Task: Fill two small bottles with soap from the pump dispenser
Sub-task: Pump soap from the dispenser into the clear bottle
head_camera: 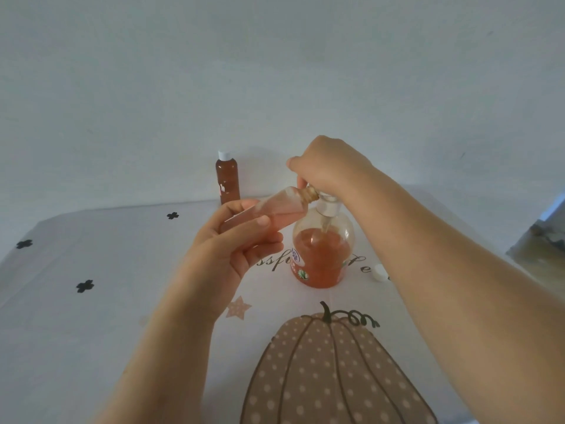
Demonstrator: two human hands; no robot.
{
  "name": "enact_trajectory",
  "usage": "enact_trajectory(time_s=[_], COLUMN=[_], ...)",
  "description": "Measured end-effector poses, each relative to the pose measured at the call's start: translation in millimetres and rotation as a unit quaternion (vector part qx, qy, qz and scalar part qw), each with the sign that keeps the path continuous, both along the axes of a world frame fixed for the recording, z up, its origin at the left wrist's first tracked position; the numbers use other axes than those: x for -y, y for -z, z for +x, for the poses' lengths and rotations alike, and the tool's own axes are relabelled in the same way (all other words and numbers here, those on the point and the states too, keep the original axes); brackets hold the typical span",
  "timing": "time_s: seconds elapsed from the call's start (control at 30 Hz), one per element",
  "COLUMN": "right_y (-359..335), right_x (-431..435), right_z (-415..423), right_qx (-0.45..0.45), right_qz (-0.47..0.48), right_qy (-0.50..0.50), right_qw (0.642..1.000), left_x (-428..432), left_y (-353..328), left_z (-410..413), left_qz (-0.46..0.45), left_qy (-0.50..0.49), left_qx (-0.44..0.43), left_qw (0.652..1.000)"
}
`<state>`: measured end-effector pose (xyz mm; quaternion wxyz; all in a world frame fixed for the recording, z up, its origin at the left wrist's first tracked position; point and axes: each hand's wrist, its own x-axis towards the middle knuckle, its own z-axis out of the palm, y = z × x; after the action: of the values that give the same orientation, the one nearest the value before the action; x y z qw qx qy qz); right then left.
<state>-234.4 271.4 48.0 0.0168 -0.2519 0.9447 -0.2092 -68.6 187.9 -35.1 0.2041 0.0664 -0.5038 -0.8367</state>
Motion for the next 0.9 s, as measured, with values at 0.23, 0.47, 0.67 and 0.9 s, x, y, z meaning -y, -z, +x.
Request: enact_trajectory(time_s=[0.23, 0.47, 0.67, 0.9], right_y=[0, -6, -23, -22], right_x=[1, -5, -9, -5], right_z=[-1, 9, 17, 18], right_qx=[0.017, -0.004, -0.093, -0.085], right_qz=[0.007, 0.000, 0.035, 0.039], right_qy=[-0.006, -0.001, 0.014, 0.015], right_qw=[1.000, 1.000, 0.995, 0.995], left_x=[0, -3, -6, -5], left_y=[-1, -2, -5, -4], left_z=[0, 3, 4, 3], left_qz=[-0.005, 0.001, 0.013, 0.028], left_qy=[-0.006, 0.001, 0.012, 0.011], left_qx=[-0.003, -0.020, -0.055, -0.056], left_qw=[1.000, 1.000, 0.998, 0.998])
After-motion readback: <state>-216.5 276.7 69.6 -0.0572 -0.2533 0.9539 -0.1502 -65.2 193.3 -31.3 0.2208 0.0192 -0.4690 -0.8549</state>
